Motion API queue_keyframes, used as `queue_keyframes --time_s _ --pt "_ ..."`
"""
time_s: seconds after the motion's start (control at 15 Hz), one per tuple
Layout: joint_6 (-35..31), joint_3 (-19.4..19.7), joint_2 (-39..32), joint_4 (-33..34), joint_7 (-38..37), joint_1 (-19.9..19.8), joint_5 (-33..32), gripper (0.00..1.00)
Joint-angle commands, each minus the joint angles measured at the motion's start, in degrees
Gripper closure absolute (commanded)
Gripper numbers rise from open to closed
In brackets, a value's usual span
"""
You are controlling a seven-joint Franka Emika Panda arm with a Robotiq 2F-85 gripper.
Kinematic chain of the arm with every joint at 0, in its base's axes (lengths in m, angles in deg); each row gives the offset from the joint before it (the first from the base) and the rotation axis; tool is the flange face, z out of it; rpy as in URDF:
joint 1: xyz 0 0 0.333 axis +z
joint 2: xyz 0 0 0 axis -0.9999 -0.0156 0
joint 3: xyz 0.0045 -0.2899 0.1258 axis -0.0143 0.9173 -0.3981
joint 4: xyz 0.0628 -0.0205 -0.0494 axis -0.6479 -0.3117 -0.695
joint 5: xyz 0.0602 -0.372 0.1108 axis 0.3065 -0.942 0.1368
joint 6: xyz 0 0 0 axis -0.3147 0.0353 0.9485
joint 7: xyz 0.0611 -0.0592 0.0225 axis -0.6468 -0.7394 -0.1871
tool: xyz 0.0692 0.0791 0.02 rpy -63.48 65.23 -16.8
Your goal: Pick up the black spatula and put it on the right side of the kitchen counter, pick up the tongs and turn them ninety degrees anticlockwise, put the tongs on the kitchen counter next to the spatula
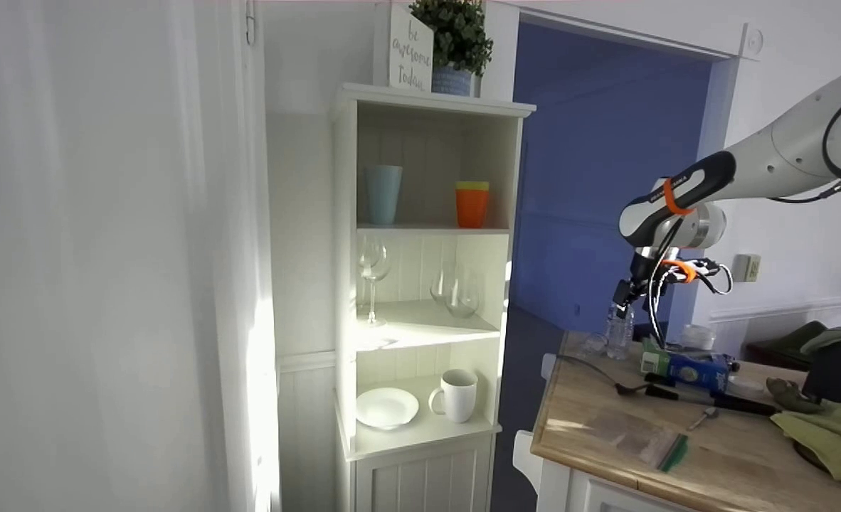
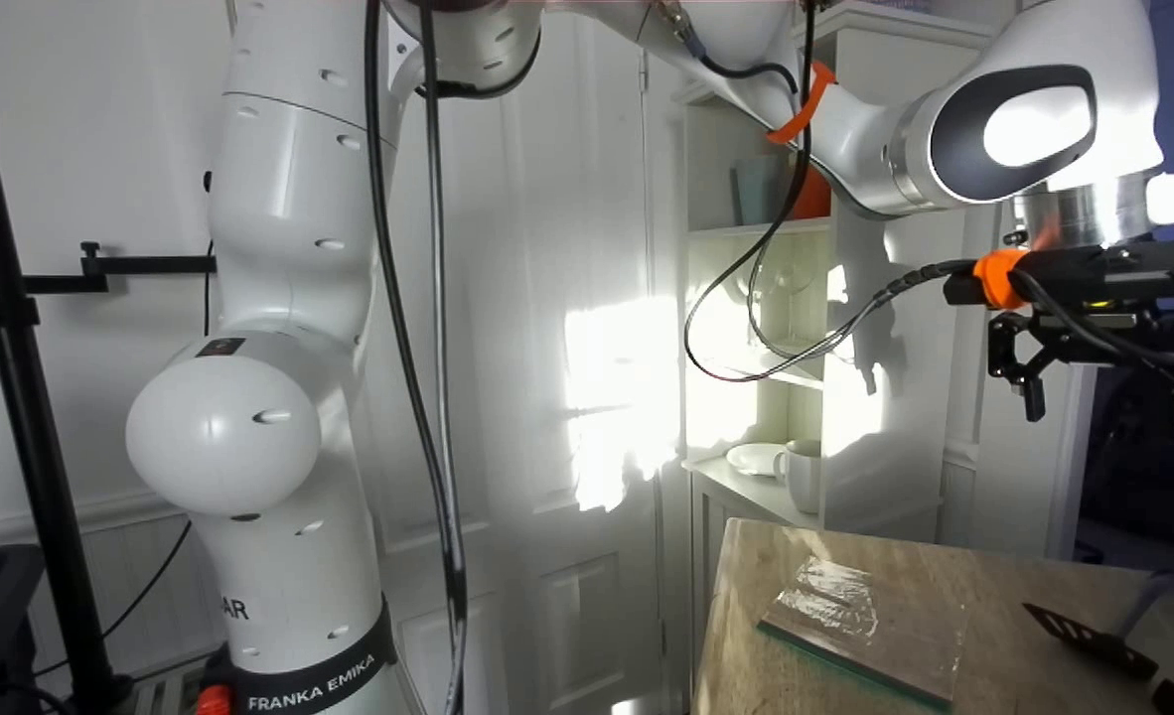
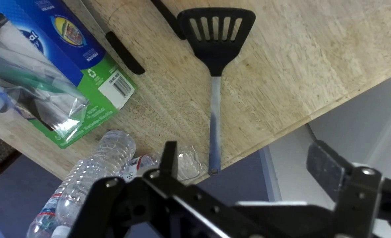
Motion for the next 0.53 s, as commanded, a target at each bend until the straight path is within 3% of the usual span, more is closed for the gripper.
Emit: queue_keyframes --time_s 0.0,0.47 --pt "1.33 -1.57 -6.54 5.62 -2.29 -1.66 -0.72 0.0" --pt "3.35 -3.74 -18.71 15.28 -4.27 -4.77 -0.28 0.0"
